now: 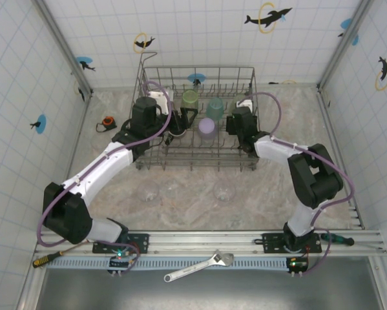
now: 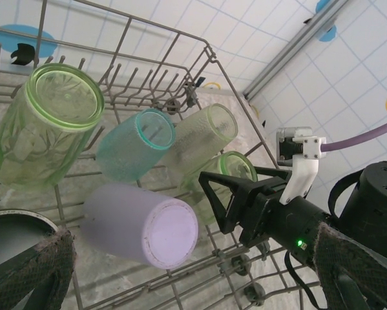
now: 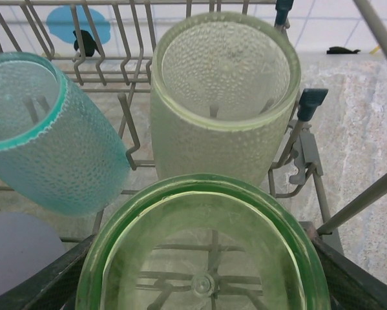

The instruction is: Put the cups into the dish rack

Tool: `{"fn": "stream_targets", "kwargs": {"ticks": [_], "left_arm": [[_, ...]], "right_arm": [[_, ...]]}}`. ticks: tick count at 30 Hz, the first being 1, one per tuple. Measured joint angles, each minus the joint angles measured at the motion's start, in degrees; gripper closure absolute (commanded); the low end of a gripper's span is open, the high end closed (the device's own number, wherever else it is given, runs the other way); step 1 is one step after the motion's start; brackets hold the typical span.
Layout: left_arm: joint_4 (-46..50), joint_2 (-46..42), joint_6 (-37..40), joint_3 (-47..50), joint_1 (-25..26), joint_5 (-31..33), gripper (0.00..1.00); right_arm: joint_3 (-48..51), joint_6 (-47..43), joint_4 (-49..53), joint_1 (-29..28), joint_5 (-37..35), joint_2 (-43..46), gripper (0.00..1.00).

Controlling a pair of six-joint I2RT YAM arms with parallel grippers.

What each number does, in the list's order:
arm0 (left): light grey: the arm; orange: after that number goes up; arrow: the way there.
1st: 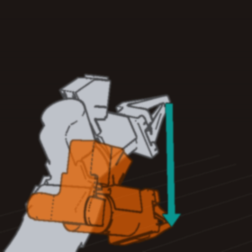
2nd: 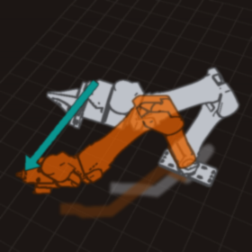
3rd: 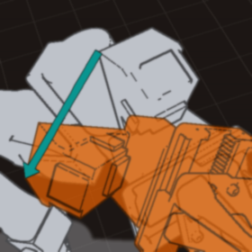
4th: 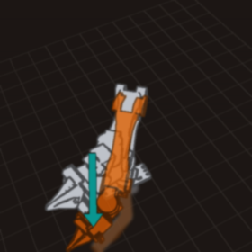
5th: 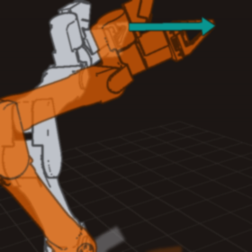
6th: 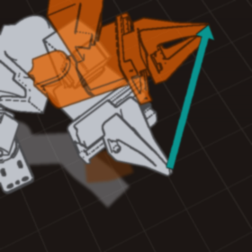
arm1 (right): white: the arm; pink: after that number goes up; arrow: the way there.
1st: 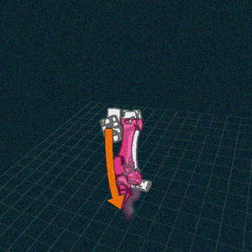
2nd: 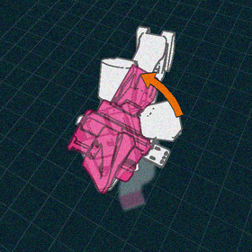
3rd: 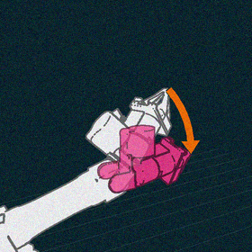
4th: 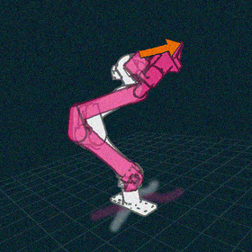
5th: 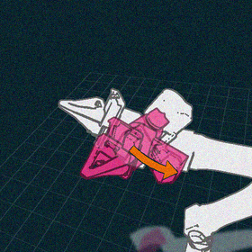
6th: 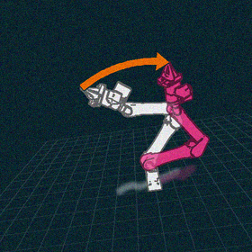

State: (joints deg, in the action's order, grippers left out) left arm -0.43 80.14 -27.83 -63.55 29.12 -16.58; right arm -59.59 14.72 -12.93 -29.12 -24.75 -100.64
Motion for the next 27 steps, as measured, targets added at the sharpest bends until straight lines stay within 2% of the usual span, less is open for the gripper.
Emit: {"fn": "stream_targets", "kwargs": {"ticks": [4,8,14,23,27], "left_arm": [[0.0,0.2,0.6,0.0,0.0,0.4,0.03],[0.0,0.5,0.9,0.0,0.0,0.7,0.03],[0.2,0.9,1.0,0.0,-0.2,0.9,0.02],[1.3,0.9,1.0,0.0,-0.3,1.4,0.02],[2.0,0.3,1.0,0.0,-0.3,2.3,0.02]], "right_arm": [[0.0,0.6,0.0,0.3,0.7,-0.8,0.39],[-0.4,1.2,0.0,0.4,0.7,-1.8,0.25],[-0.9,2.4,0.2,0.4,0.8,-1.9,0.11],[-1.9,3.8,2.7,0.3,1.9,-1.8,0.00],[-1.9,4.3,4.7,0.2,3.2,-0.3,0.00]]}}
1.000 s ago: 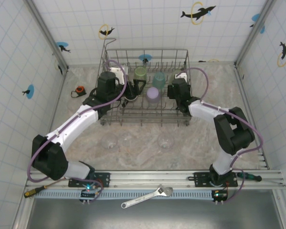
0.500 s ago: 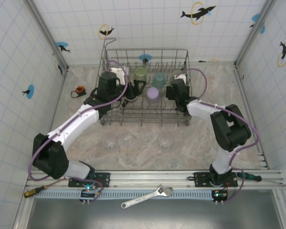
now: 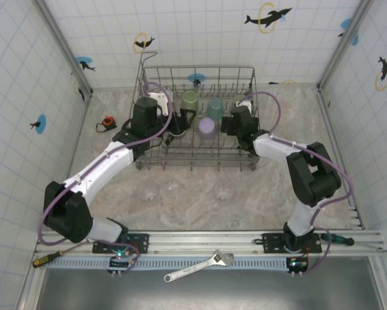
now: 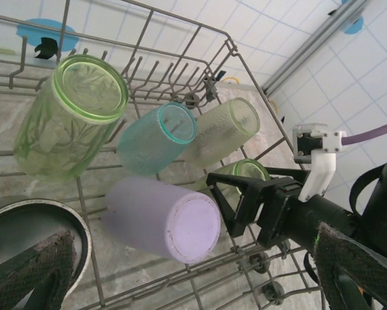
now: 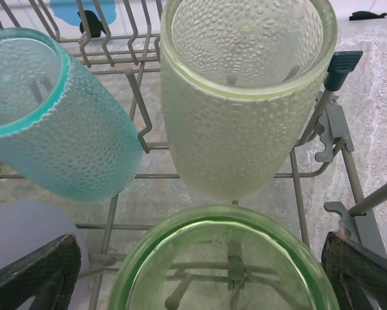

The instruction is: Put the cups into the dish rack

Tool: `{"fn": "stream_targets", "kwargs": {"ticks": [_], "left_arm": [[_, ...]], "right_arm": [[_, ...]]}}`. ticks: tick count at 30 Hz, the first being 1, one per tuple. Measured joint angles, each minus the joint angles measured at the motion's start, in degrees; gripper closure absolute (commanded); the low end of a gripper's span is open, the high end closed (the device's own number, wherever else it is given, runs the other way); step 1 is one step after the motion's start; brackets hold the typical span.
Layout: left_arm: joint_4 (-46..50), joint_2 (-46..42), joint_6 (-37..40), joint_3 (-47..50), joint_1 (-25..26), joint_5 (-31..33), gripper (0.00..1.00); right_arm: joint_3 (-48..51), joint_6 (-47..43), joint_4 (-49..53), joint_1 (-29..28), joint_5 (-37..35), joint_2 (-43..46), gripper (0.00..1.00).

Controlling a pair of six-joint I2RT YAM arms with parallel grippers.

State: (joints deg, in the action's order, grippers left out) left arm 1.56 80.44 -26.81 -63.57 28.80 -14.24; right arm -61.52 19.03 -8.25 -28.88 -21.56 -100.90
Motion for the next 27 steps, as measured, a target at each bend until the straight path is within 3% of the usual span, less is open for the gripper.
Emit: {"fn": "stream_targets", "kwargs": {"ticks": [15,27], "left_arm": [[5.7,-1.8,-0.2,0.0,0.0,4.6,0.02],[11.3,-1.8,-1.6,-1.3,0.0,4.9,0.02]], "right_arm": [[-0.8,0.7,8.7,-0.3,1.4,15.3,0.00],[4.3,-0.9,16.4,-2.3,1.8,30.1,0.00]]}}
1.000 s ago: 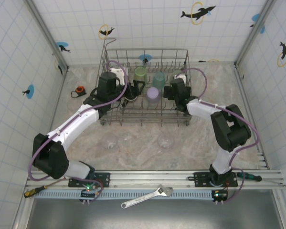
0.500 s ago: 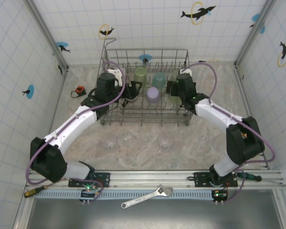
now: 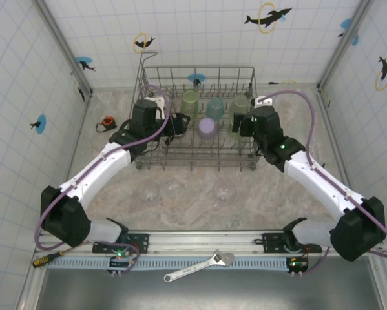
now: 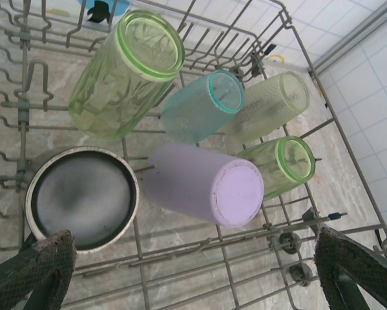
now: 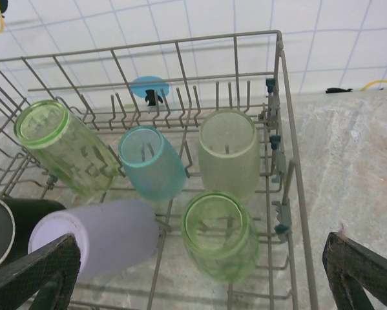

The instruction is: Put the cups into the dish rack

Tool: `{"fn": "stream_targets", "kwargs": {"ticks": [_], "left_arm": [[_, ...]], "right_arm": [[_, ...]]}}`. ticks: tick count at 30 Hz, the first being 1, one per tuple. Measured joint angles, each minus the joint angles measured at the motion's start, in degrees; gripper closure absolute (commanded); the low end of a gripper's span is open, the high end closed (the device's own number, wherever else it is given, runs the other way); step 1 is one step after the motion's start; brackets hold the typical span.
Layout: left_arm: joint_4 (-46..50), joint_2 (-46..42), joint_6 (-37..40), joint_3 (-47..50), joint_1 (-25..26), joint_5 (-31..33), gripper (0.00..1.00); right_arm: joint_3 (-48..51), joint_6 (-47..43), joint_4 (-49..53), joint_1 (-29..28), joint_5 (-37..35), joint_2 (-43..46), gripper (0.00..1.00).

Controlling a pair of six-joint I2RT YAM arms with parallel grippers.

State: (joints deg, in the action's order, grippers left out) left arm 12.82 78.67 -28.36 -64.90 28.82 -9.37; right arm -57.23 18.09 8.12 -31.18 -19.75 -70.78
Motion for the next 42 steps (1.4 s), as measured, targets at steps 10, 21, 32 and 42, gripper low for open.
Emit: {"fn": "stream_targets", "kwargs": {"ticks": [10,21,32,42], "left_arm": [[7.5,-0.5,-3.7,-6.5,6.0,-0.5,0.03],[24.9,-0.1,-5.1,-19.7,20.4,4.5,0.02],[33.8,6.0,-7.3,-18.1,35.2,8.3,0.03],[32.7,7.0,-11.0,-8.0,35.4,8.6,0.13]], "right_arm": [[3.8,-1.0,6.0,0.2,1.6,2.0,0.00],[6.7,-0.3,6.5,1.7,2.9,6.7,0.00],[9.4,0.7,7.0,4.7,4.4,9.4,0.00],[10.5,1.0,7.2,5.8,5.5,10.7,0.00]]}}
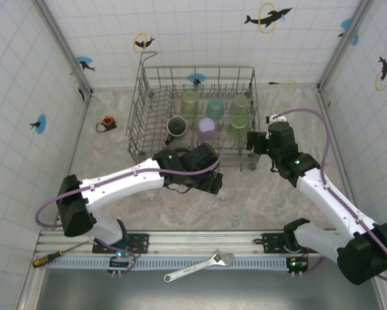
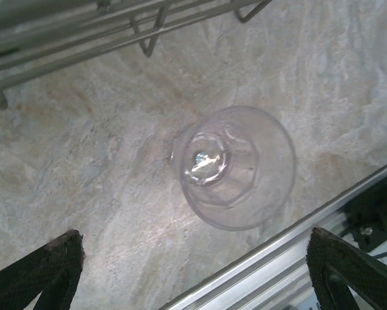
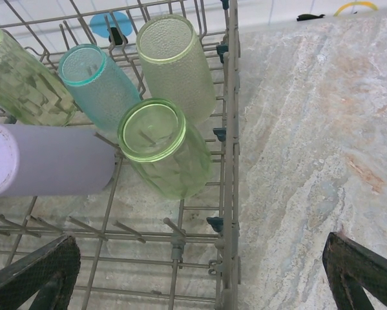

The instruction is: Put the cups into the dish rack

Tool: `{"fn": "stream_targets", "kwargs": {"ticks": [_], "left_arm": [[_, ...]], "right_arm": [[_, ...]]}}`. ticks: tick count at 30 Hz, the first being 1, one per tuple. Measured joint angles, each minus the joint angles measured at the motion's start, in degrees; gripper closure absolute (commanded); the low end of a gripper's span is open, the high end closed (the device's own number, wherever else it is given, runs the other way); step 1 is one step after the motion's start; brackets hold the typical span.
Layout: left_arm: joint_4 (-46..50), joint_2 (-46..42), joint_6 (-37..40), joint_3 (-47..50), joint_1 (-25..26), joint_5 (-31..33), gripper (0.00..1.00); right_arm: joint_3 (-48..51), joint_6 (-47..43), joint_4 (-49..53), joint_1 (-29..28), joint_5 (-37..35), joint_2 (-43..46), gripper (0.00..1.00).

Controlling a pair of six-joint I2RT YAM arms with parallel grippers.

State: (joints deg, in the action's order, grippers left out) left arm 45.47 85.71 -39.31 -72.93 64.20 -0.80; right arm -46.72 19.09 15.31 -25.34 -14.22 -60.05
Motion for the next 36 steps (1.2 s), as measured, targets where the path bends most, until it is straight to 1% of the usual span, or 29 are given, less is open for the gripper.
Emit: {"fn": "stream_targets", "kwargs": {"ticks": [4,8,10,13,15,18,20,22,24,25,29,36], "left_arm": [[-3.0,1.1,-0.8,2.7,0.3,-0.3,0.23],[-5.3,4.1,-1.3,4.9,0.6,-0.7,0.31],[-6.1,5.9,-1.5,5.4,0.6,-0.5,0.41],[-7.1,8.3,-1.4,5.5,0.6,-0.1,0.49],[-7.7,9.3,-1.5,5.4,0.6,0.0,0.50],[-8.6,10.3,-1.5,5.2,0.6,0.0,0.56],[-8.8,11.0,-1.5,4.7,0.6,0.1,0.67],[-8.8,12.0,-1.6,3.7,0.6,0.3,0.83],[-8.7,12.9,-1.4,2.7,0.6,0.5,0.97],[-8.3,13.2,-1.4,2.2,0.6,0.7,1.00],[-8.0,14.1,-1.2,0.5,0.7,1.1,1.00],[-4.0,14.1,-1.0,-4.0,1.0,1.0,1.00]], "right_arm": [[0.0,0.2,0.0,0.3,0.4,0.2,0.00],[0.0,0.4,0.0,0.3,0.7,0.2,0.00],[0.0,0.4,0.0,0.3,0.8,0.3,0.00],[0.2,0.4,0.0,0.3,0.8,0.3,0.00],[0.4,0.5,0.0,0.3,0.8,0.5,0.00],[0.8,0.5,0.0,0.3,0.8,0.9,0.00],[0.9,0.5,0.0,0.5,0.9,0.9,0.00],[0.9,0.6,0.0,0.6,1.0,0.9,0.00],[0.9,0.6,0.0,0.7,1.1,0.9,0.00],[0.9,0.7,0.0,0.7,1.1,0.9,0.00],[0.9,0.8,0.0,0.7,1.5,1.0,0.00],[1.0,0.6,0.1,1.3,2.2,2.1,0.00]]}}
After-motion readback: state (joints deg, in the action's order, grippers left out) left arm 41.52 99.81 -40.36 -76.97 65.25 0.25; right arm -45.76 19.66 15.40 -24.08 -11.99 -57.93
